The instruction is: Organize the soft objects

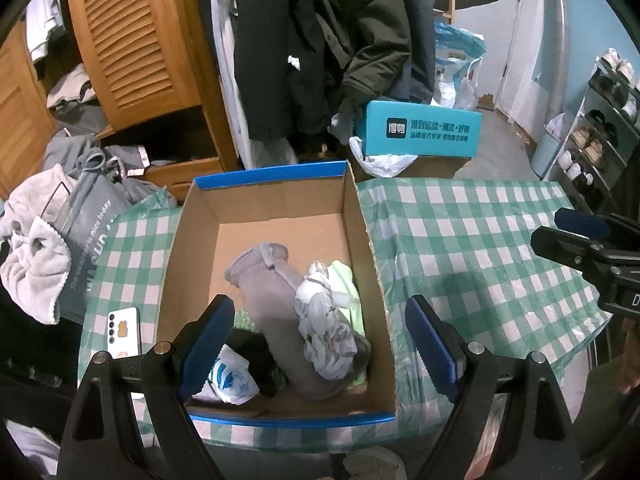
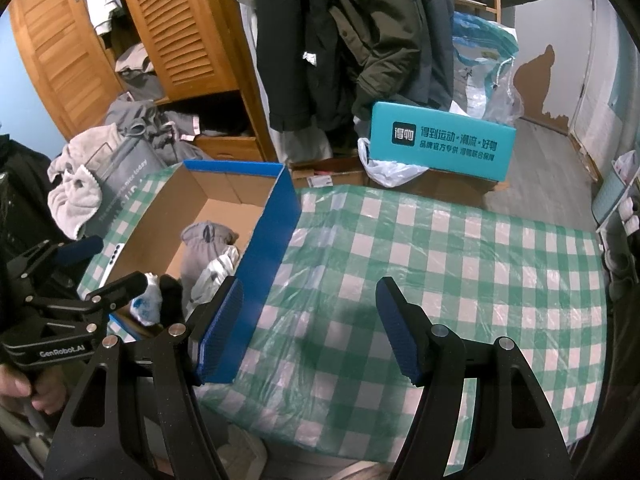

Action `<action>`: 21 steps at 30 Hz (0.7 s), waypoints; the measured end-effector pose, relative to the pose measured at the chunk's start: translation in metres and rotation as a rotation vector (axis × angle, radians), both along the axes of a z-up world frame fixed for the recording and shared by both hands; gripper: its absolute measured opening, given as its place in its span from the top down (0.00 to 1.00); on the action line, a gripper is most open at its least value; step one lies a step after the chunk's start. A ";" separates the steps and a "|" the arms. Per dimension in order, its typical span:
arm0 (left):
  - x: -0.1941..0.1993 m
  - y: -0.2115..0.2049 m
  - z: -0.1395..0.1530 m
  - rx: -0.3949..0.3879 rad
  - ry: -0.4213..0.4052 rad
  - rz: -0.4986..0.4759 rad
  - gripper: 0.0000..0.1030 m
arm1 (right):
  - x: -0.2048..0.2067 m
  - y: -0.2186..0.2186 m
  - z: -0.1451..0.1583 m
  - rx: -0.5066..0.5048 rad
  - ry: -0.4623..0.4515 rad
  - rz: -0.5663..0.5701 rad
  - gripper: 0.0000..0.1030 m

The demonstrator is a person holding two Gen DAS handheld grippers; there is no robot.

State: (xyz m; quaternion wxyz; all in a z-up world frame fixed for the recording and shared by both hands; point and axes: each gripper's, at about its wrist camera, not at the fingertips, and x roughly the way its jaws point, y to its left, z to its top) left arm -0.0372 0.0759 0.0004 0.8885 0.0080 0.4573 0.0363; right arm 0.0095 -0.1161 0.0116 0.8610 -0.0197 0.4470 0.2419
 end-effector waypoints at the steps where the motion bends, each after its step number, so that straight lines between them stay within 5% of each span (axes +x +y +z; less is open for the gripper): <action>1: 0.000 0.000 0.000 0.003 0.002 0.000 0.14 | 0.000 0.000 0.000 -0.001 0.000 -0.001 0.34; 21: 0.001 -0.007 0.003 0.036 0.000 -0.006 0.14 | 0.000 0.000 0.000 0.000 0.000 -0.001 0.34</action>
